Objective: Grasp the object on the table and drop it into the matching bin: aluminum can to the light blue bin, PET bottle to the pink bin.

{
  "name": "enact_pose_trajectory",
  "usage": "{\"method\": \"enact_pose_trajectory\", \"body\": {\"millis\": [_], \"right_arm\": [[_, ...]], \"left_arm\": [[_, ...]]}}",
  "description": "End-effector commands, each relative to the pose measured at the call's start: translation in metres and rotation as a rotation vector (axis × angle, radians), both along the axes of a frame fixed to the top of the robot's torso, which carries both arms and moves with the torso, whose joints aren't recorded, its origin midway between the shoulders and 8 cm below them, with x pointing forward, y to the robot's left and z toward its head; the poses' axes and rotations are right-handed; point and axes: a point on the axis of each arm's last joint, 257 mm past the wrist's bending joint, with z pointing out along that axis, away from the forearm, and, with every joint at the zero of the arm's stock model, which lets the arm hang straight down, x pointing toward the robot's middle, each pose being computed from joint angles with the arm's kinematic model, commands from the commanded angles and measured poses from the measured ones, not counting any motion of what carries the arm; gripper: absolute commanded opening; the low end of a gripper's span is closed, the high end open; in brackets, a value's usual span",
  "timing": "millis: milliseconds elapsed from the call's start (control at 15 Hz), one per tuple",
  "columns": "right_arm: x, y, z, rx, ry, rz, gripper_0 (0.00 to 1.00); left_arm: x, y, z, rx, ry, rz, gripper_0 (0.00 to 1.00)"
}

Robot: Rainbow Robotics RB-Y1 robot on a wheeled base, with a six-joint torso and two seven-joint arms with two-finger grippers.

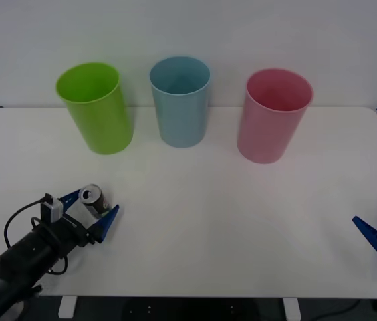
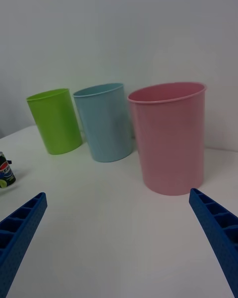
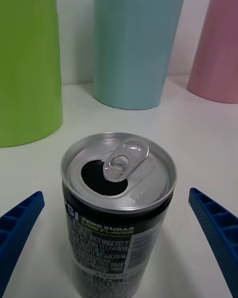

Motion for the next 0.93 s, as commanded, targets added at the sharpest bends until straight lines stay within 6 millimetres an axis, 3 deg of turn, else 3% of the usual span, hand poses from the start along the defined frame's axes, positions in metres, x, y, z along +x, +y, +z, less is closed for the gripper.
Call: {"method": "enact_pose_trajectory", "body": {"millis": [67, 467, 600, 667, 733, 933], "right_arm": [[0.0000, 0.0000, 0.0000, 0.000, 0.000, 0.000, 1.00], [0.0000, 0.0000, 0.0000, 0.000, 0.000, 0.000, 1.00], [0.0000, 0.0000, 0.0000, 0.000, 0.000, 0.000, 1.00], [0.0000, 0.0000, 0.0000, 0.000, 0.000, 0.000, 1.00], [0.0000, 0.0000, 0.0000, 0.000, 0.000, 0.000, 1.00], [0.0000, 0.0000, 0.0000, 0.000, 0.000, 0.000, 1.00]], "left_arm": [[0.0051, -0.0035, -0.0017, 0.015, -0.005, -0.008, 1.00], [0.0051, -0.0046, -0.0024, 0.020, -0.007, -0.009, 1.00], [0.0050, -0.0051, -0.0023, 0.019, -0.007, -0.010, 0.19], [0.0052, -0.0038, -0.0021, 0.021, -0.007, -0.008, 0.05], [0.0052, -0.0038, -0.0021, 0.021, -0.007, -0.008, 0.00], [0.0052, -0.0044, -0.0019, 0.016, -0.007, -0.008, 0.00]]}}
